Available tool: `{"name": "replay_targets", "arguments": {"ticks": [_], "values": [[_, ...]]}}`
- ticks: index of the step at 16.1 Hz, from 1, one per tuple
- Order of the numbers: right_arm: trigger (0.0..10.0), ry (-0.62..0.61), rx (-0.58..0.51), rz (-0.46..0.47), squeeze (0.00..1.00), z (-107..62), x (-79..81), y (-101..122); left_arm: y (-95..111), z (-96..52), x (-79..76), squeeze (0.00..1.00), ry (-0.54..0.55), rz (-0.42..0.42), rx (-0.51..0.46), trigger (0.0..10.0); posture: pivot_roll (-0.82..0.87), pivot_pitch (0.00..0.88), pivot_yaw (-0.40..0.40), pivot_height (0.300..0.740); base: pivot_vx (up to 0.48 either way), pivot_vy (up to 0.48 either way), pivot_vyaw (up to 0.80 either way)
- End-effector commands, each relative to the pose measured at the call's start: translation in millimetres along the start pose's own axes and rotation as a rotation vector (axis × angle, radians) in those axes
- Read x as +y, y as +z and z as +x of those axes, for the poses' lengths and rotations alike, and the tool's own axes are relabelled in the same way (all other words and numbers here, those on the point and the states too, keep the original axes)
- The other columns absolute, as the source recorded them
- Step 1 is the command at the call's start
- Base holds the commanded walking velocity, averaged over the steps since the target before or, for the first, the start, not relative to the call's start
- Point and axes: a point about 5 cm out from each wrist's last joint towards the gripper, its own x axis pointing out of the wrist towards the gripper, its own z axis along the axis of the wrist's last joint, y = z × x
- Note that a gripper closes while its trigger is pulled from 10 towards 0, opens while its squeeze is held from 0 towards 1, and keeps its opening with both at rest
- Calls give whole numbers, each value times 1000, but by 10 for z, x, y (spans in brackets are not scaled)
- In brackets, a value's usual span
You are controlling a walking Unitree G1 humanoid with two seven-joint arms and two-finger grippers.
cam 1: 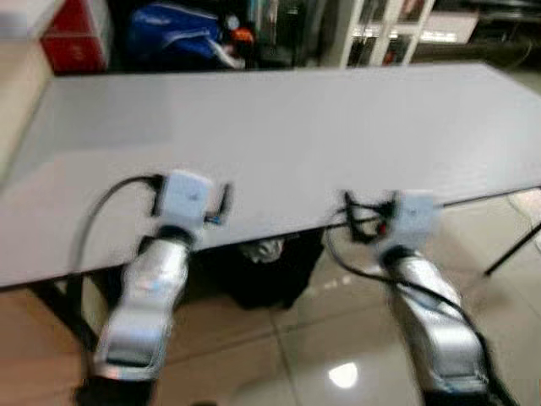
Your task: Setting the table
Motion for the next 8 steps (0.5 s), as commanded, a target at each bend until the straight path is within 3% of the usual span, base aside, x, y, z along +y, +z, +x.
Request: {"name": "replay_targets", "arguments": {"ticks": [1, 8], "values": [[10000, -50, 5, -24, 0, 8, -115, 8, 18, 7, -61, 0, -12, -3, 1, 10000, 87, 0, -62, 740, 0, 480, 0], [10000, -58, 20, -23, 0, 35, -104, 22, 50, 29, -44, 0, 4, -4, 4, 10000, 89, 0, -70, 740, 0, 480, 0]]}}
